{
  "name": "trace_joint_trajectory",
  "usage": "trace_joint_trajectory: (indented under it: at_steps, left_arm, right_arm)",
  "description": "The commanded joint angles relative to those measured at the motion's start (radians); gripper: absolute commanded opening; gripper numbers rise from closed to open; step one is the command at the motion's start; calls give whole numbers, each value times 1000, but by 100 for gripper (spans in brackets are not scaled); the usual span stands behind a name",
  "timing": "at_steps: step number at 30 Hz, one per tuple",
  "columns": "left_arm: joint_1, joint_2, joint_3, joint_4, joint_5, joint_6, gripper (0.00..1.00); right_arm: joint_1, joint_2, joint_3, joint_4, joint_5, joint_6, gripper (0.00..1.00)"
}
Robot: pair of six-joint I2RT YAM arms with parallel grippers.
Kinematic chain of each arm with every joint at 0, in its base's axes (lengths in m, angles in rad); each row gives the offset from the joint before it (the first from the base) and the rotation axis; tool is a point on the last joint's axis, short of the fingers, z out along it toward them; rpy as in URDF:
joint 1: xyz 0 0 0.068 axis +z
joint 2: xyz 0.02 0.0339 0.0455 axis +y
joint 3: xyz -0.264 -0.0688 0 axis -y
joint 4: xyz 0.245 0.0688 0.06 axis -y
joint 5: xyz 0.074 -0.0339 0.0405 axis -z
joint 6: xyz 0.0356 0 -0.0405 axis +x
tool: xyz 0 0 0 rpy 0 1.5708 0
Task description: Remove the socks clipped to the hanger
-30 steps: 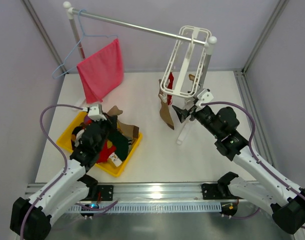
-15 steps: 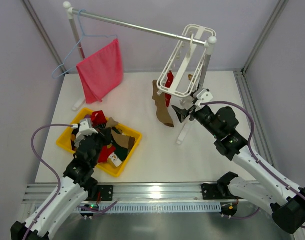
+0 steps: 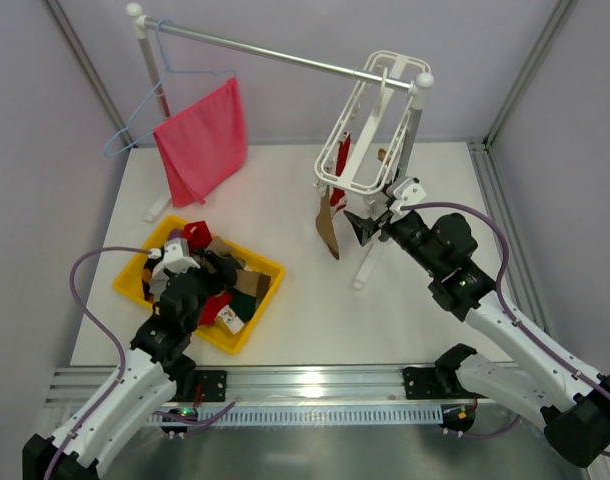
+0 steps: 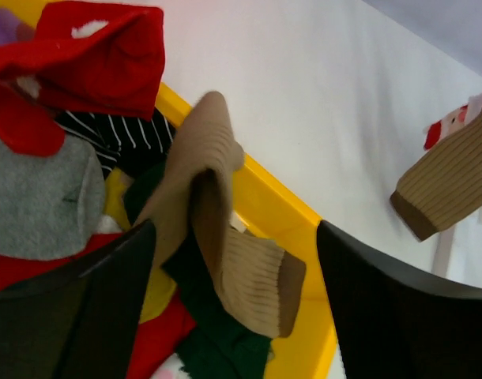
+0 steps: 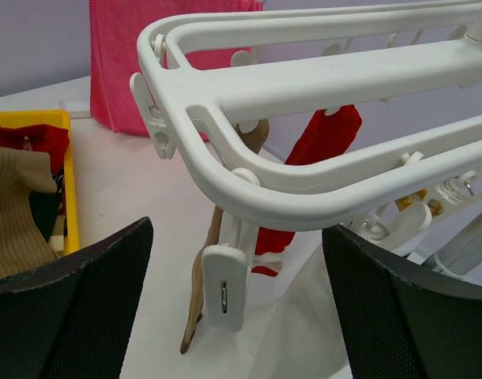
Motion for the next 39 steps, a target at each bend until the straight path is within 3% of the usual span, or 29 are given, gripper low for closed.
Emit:
trace_joint_trajectory:
  at_steps: [1,2,13,19,28,31,35,39]
  left_arm:
    - [5,9,35,-26,-41,-2,87]
    - [5,9,36,-41,-50,-5,99]
    - [5,-99,59,-123,-259,16,100]
    - [5,1,169,-150,-417,124,99]
    - [-29,198,228,127,-313,205,100]
    - [-109,304,274,225,-358,283,100]
    - [-292,462,329,389,-409,388,99]
    - [-350,605,357,532,-278,367,100]
  right_arm:
    - [-3,-8,8,35,14,1,88]
    - [-3,-6,6,35,14,1,88]
    - [-3,3,8,44,22,-1,88]
    - [-4,-6,6,53,34,1,88]
    - [-4,-113,-4,59,109,5,93]
    - [-4,-137,-10,64,148,8,94]
    - [-3,-143,-17,67,177,11,94]
    - [-3,-152,-26,76,204,11,94]
